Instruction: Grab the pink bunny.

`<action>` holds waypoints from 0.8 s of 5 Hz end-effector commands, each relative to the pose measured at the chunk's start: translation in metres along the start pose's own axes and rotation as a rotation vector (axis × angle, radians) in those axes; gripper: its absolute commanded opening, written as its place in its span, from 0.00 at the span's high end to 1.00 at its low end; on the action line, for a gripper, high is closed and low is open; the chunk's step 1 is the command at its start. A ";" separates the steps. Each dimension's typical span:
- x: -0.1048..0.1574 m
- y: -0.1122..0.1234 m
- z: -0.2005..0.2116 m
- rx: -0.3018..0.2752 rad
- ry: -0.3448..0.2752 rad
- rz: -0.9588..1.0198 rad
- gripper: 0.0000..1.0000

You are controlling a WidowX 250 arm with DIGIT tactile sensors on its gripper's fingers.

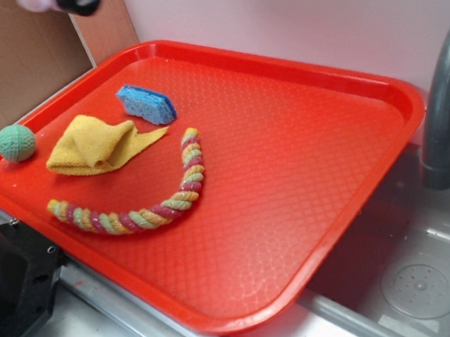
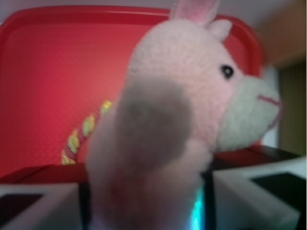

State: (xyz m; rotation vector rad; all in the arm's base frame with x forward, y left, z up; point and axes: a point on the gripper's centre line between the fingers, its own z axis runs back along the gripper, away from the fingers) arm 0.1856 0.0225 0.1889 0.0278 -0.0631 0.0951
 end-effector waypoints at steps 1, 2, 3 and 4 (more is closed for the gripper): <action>-0.031 -0.028 0.020 0.076 -0.069 0.172 1.00; -0.022 -0.039 0.014 0.037 -0.109 0.221 1.00; -0.015 -0.046 0.011 0.018 -0.128 0.240 1.00; -0.016 -0.046 0.007 0.014 -0.116 0.207 1.00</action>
